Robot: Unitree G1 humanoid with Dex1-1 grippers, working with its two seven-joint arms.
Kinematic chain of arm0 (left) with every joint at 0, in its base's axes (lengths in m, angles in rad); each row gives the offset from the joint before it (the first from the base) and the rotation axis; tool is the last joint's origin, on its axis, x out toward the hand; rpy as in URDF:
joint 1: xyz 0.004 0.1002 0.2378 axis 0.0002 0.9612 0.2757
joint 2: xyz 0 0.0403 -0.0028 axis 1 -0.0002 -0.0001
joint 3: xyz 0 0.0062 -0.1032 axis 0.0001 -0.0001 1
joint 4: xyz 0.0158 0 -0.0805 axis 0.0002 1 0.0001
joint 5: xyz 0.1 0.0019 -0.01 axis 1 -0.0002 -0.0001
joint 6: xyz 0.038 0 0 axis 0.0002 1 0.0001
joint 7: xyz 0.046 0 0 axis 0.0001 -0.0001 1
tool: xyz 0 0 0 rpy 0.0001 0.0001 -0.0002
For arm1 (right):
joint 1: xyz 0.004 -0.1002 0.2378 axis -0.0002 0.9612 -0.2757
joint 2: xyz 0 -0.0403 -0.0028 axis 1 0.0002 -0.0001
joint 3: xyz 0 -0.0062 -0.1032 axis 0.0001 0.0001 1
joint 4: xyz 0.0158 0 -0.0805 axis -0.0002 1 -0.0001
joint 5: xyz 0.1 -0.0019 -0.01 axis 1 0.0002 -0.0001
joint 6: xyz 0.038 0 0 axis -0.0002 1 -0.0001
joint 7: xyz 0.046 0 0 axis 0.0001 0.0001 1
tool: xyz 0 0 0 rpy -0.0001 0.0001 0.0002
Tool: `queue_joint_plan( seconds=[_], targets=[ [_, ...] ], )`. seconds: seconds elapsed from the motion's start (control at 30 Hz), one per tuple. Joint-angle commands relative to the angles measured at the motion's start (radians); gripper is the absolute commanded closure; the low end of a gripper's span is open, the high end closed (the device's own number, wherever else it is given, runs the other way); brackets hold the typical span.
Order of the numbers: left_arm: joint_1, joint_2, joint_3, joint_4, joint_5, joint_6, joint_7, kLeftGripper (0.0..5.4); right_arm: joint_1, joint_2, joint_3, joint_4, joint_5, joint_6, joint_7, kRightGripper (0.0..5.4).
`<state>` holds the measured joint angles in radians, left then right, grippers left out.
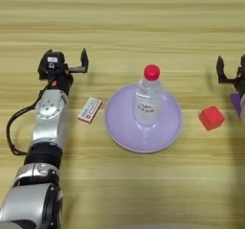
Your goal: Move the objects on the table
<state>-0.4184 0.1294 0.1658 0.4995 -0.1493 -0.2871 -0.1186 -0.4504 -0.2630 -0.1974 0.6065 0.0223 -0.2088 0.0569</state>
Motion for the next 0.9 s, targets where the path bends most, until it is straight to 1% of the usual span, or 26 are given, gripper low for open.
queue_joint_plan(
  seconds=[0.03,0.13,0.2,0.3,0.4,0.53,0.67,0.8,0.9],
  targets=[
    [0.125,-0.031,-0.081,-0.437,-0.064,0.174,-0.028,0.0,-0.016,0.003,0.016,0.015,-0.004,-0.01,0.002,0.04],
    [0.186,-0.034,-0.117,-0.632,-0.129,0.282,-0.044,0.0,-0.018,0.006,0.021,0.017,-0.005,-0.011,-0.001,0.04],
    [0.217,-0.028,-0.134,-0.719,-0.159,0.336,-0.055,0.0,-0.019,0.008,0.024,0.02,-0.007,-0.012,-0.004,0.04],
    [0.251,-0.013,-0.155,-0.815,-0.173,0.394,-0.065,0.0,-0.021,0.011,0.029,0.022,-0.009,-0.013,-0.009,0.04],
    [0.28,0.003,-0.192,-0.901,-0.192,0.464,-0.096,0.0,-0.022,0.014,0.033,0.025,-0.01,-0.016,-0.013,0.04],
    [0.309,0.017,-0.241,-0.976,-0.21,0.515,-0.142,0.0,-0.023,0.016,0.039,0.027,-0.01,-0.019,-0.019,0.04],
    [0.325,0.041,-0.285,-0.991,-0.188,0.518,-0.188,0.0,-0.024,0.018,0.042,0.029,-0.01,-0.022,-0.023,0.04],
    [0.327,0.06,-0.327,-0.935,-0.136,0.486,-0.225,0.0,-0.026,0.019,0.043,0.031,-0.008,-0.025,-0.029,0.04],
    [0.316,0.063,-0.361,-0.868,-0.081,0.451,-0.24,0.0,-0.026,0.02,0.043,0.028,-0.008,-0.026,-0.033,0.04]
  ],
)
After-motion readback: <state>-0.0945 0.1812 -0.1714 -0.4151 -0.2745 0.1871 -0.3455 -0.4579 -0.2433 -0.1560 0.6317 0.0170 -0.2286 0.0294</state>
